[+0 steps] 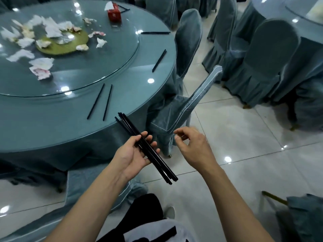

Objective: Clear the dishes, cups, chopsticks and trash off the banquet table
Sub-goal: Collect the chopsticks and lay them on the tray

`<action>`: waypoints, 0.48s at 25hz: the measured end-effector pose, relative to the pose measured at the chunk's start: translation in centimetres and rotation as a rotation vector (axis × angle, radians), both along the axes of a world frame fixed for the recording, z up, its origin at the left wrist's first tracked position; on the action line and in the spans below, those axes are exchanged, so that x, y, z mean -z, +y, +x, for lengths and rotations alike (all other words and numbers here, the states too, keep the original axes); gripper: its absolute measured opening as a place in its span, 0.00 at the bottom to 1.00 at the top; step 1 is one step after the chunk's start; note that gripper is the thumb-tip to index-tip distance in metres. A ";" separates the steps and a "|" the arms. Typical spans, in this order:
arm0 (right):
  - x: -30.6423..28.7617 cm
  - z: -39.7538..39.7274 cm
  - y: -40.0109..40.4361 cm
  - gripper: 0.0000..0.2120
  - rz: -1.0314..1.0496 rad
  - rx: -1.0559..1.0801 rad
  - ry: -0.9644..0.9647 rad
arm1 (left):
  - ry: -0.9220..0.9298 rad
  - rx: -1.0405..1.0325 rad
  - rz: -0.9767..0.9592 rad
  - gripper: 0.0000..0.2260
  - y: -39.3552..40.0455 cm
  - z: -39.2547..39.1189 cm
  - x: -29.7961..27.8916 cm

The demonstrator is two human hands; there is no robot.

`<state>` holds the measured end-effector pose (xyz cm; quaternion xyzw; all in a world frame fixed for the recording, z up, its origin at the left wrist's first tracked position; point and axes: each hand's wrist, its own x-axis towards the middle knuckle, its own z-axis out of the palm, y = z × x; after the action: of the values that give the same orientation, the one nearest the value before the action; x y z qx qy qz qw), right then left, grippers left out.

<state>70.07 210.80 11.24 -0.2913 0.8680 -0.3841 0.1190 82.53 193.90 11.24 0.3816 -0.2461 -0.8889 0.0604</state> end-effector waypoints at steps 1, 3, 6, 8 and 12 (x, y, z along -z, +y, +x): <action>0.2 -0.6 -0.1 0.06 0.005 -0.016 0.000 | 0.004 -0.013 -0.005 0.10 0.1 -0.3 0.0; 0.4 -2.0 -0.7 0.07 -0.006 -0.043 -0.013 | 0.005 -0.054 0.001 0.10 -0.1 -1.1 -0.1; 0.6 -4.1 -2.3 0.07 -0.006 -0.098 -0.032 | -0.001 -0.107 -0.007 0.10 -0.9 -2.5 0.2; 0.8 -5.6 -3.7 0.06 -0.022 -0.131 -0.050 | -0.001 -0.150 -0.001 0.10 -1.7 -3.2 0.3; 1.2 -8.5 -7.8 0.07 0.022 -0.227 -0.048 | -0.005 -0.258 -0.001 0.10 -4.5 -5.2 0.8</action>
<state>61.60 203.03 10.01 -0.3770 0.8306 -0.3654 0.1855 77.31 189.38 10.39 0.4122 -0.1957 -0.8727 0.1740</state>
